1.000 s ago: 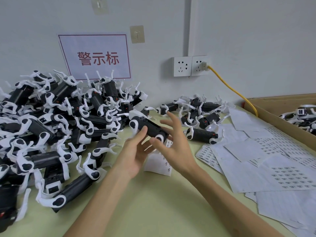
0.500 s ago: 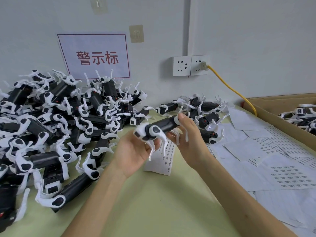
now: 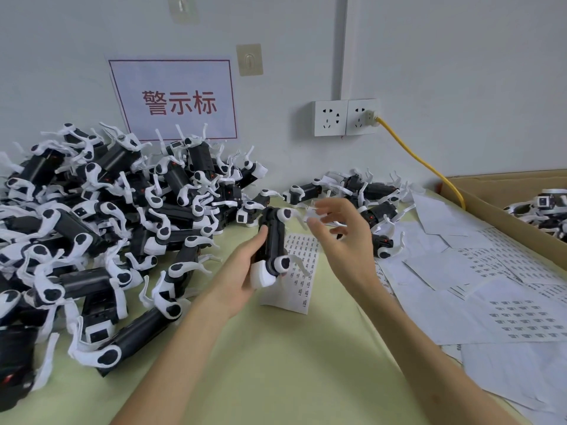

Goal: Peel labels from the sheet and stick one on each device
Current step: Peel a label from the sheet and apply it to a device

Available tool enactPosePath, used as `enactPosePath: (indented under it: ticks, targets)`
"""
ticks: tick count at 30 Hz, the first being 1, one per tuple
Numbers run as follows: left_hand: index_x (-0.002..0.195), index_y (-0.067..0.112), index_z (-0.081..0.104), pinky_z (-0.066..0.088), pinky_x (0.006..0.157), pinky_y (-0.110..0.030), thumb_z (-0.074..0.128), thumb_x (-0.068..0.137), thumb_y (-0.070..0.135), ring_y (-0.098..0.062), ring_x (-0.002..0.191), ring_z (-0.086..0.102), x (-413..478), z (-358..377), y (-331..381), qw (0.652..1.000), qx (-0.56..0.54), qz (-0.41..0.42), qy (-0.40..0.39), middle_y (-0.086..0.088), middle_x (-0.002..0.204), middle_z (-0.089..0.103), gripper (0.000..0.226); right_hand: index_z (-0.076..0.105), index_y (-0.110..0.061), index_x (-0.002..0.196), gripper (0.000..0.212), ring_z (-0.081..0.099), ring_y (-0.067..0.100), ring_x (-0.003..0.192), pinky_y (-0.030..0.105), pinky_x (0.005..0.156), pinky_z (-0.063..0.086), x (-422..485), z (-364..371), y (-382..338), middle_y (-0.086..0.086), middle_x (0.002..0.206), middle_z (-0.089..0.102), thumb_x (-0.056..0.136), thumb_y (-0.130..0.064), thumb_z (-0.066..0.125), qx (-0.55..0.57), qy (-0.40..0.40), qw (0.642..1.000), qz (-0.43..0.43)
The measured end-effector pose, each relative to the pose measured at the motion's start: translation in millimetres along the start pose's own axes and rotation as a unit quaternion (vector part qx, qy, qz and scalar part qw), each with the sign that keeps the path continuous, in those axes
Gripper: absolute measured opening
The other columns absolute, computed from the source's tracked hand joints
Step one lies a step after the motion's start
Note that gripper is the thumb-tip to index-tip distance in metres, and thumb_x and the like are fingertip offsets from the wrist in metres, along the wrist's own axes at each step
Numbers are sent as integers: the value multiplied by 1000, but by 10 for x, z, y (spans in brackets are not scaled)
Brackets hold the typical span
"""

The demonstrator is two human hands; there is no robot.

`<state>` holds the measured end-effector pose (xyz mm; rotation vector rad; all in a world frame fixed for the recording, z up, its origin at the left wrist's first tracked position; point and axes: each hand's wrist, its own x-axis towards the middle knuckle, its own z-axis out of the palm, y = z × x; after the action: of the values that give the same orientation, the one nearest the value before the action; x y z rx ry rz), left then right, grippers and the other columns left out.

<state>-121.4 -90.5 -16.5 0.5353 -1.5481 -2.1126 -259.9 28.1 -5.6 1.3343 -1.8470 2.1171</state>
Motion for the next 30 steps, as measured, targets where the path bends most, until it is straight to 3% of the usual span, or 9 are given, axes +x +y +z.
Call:
enactPosePath:
  ticks: [3, 6, 8, 11, 17, 23, 30]
  targets:
    - [89, 27, 85, 54, 88, -40, 55, 95, 53, -11, 77, 73, 41, 59, -81, 997, -31, 23, 60, 1, 89, 77, 40, 72, -21, 90, 8, 63, 15, 73, 27, 69, 49, 28, -20, -38, -3, 83, 71, 95, -15, 70, 125, -73, 984, 107]
    - [84, 31, 83, 56, 79, -34, 45, 102, 52, -10, 72, 72, 48, 117, -132, 997, -11, 44, 58, 3, 79, 74, 48, 71, -18, 83, 16, 62, 14, 73, 23, 68, 49, 16, 12, -48, 0, 82, 70, 96, -10, 67, 145, -155, 961, 179]
    - [90, 30, 83, 57, 74, -29, 46, 95, 57, -11, 78, 73, 39, 151, -143, 997, 5, 59, 52, 2, 85, 76, 46, 70, -16, 81, 18, 62, 14, 75, 20, 68, 49, -2, 42, -39, 1, 83, 70, 96, -7, 65, 146, -171, 956, 187]
    - [108, 22, 79, 55, 84, -33, 49, 89, 60, -18, 96, 74, 35, 176, -158, 995, 20, 75, 60, -7, 106, 78, 52, 70, -15, 82, 17, 62, 15, 76, 19, 69, 51, -13, 64, -39, 0, 82, 68, 96, -7, 64, 148, -170, 956, 190]
    - [125, 14, 69, 54, 97, -43, 49, 90, 58, -26, 111, 71, 54, 173, -177, 991, 37, 103, 77, -10, 117, 76, 60, 70, -15, 84, 16, 65, 11, 75, 18, 70, 52, -25, 76, -31, -5, 80, 70, 99, -13, 65, 145, -156, 959, 185]
    - [122, 20, 69, 46, 110, -55, 52, 98, 58, -26, 117, 70, 50, 190, -208, 984, 77, 137, 81, -6, 119, 75, 48, 72, -15, 85, 14, 66, 12, 76, 22, 77, 54, -30, 83, -22, -2, 79, 70, 98, -18, 67, 138, -144, 963, 181]
    - [116, 29, 71, 48, 109, -52, 50, 96, 55, -23, 115, 70, 56, 179, -246, 978, 102, 158, 88, -2, 116, 76, 39, 72, -12, 87, 14, 66, 13, 78, 25, 78, 53, -33, 87, -8, 3, 81, 70, 99, -18, 67, 131, -147, 964, 181]
